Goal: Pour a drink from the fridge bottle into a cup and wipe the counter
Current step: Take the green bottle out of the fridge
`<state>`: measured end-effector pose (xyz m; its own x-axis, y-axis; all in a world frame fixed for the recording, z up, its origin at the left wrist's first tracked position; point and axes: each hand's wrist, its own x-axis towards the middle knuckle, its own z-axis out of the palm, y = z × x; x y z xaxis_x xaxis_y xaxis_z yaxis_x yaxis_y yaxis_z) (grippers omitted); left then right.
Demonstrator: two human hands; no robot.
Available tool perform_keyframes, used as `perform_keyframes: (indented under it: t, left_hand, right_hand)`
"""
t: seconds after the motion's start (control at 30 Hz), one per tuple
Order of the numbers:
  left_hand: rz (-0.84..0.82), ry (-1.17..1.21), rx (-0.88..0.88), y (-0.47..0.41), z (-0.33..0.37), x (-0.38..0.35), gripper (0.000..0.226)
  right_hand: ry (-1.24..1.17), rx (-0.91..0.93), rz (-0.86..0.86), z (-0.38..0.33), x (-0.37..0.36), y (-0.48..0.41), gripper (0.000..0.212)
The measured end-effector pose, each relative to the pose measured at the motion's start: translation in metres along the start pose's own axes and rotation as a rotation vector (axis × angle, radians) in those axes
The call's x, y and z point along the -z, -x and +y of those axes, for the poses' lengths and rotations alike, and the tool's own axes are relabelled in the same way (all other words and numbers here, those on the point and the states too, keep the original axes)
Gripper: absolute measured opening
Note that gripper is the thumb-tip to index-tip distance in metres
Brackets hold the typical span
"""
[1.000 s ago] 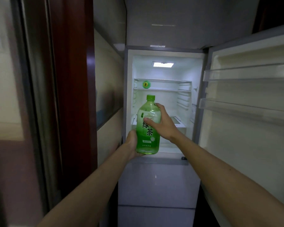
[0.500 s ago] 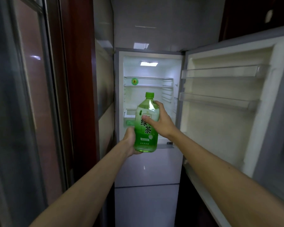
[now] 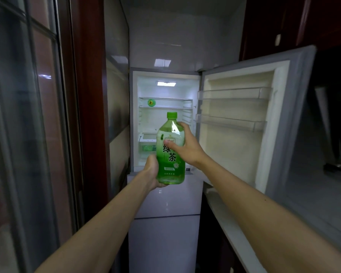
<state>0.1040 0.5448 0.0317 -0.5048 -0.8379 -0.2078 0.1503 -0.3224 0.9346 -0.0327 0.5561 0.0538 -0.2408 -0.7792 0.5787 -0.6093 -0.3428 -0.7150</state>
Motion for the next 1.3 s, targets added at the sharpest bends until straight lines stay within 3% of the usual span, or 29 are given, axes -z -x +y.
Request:
perform_keyframes:
  t: [0.37,0.7,1.03,1.3]
  left_hand:
    - [-0.075,-0.042,0.005,0.073,-0.036,-0.059,0.045]
    - [-0.279,-0.092,0.032,0.101,-0.073,-0.149,0.042]
    - [-0.574,-0.147,0.129,0.11,-0.118,-0.265,0.043]
    - [-0.837,-0.233,0.228,0.149,-0.165,-0.345,0.043]
  right_hand:
    - [0.059,-0.019,0.099,-0.024,0.069,0.083,0.081]
    - [0.195,-0.081,0.261,-0.017,0.166,0.152,0.078]
    - [0.408,-0.185,0.506,-0.007,0.282,0.23,0.075]
    - [0.544,-0.338,0.713,-0.01,0.354,0.321,0.088]
